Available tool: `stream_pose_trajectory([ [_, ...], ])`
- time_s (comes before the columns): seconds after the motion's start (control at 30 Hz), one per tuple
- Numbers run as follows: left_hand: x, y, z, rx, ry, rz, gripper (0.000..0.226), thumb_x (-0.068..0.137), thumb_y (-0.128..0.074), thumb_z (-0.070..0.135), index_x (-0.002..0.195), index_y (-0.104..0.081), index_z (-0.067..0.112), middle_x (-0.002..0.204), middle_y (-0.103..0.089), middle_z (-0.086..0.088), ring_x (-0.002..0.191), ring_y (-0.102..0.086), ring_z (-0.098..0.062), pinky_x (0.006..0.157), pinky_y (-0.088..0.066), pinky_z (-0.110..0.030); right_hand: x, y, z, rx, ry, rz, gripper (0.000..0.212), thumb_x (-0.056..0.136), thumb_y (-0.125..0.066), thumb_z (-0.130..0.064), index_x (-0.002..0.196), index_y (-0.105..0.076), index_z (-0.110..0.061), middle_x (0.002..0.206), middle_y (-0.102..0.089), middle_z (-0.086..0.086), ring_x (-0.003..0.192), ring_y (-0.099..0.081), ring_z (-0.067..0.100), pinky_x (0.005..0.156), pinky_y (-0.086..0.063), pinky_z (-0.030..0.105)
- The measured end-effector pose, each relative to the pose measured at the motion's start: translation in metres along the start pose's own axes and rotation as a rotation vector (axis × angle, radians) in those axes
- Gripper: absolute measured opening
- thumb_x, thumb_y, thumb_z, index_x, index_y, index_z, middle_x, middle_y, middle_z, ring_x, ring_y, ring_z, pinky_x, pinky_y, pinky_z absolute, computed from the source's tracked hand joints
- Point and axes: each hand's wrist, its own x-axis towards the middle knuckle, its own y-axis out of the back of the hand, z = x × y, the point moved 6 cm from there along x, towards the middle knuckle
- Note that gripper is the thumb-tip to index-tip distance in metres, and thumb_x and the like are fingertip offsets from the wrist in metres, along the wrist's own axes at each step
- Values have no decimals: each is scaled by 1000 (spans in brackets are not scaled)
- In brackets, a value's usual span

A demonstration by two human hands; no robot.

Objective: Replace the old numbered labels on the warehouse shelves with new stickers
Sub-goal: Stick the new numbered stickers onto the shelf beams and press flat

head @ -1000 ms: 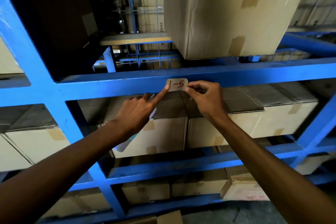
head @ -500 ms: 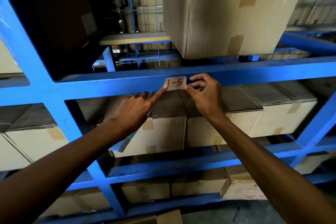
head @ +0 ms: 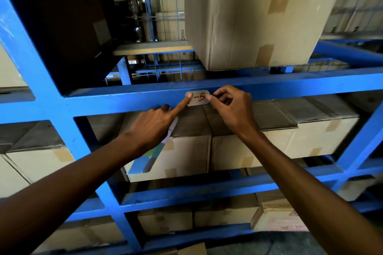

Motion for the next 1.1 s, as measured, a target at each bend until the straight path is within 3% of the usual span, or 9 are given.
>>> stream_pose_trajectory([
  [0.13, 5, -2, 2, 59, -22, -17, 95, 90, -47, 8, 134, 32, 35, 113, -59, -15, 86, -61, -32, 65, -48, -40, 9, -1, 1, -38, 1, 16, 22, 83, -64, -39, 80, -62, -17, 71, -63, -5, 62, -61, 2, 53, -49, 15],
  [0.3, 1, 3, -3, 136, -14, 15, 93, 89, -45, 3, 139, 27, 33, 112, -63, -13, 78, -62, -28, 57, -36, -33, 7, 5, 12, 5, 10, -4, 17, 85, -63, -31, 81, -63, -14, 71, -62, -5, 61, -58, -2, 53, -46, 4],
  [0.4, 2, 1, -1, 112, -20, -20, 93, 88, -45, 4, 138, 29, 33, 110, -62, -13, 79, -61, -29, 58, -36, -34, 7, 6, 11, -1, 44, -3, 18, 85, -63, -32, 80, -63, -14, 70, -64, -2, 61, -60, 1, 54, -48, 11],
  [0.53, 1, -10, 3, 147, -61, -49, 95, 87, -46, 6, 141, 27, 33, 90, -62, -9, 69, -59, -27, 54, -39, -35, 9, -1, 9, -43, 67, -27, 22, 83, -65, -36, 80, -65, -14, 71, -65, -2, 61, -60, 3, 53, -49, 16],
  [0.63, 0, -12, 2, 183, -37, -68, 91, 91, -44, 8, 142, 27, 31, 90, -59, -8, 67, -55, -24, 57, -36, -34, 8, 0, 17, -32, 44, -28, 20, 84, -64, -33, 80, -64, -13, 74, -67, 1, 63, -62, 7, 57, -53, 21],
  [0.9, -2, -14, 1, 163, -2, -124, 87, 95, -41, 10, 140, 30, 32, 87, -52, -9, 63, -47, -18, 58, -36, -32, 3, -3, 20, -33, 57, -72, 19, 85, -64, -31, 81, -64, -12, 76, -69, 4, 65, -63, 9, 61, -54, 24],
  [1.1, -9, -21, -2, 110, 10, -149, 99, 91, -46, 5, 129, 40, 36, 77, -45, -5, 60, -46, -19, 55, -36, -31, -3, -4, 26, -35, 46, -98, 17, 86, -63, -30, 80, -64, -15, 70, -65, -1, 66, -62, 8, 62, -52, 24],
])
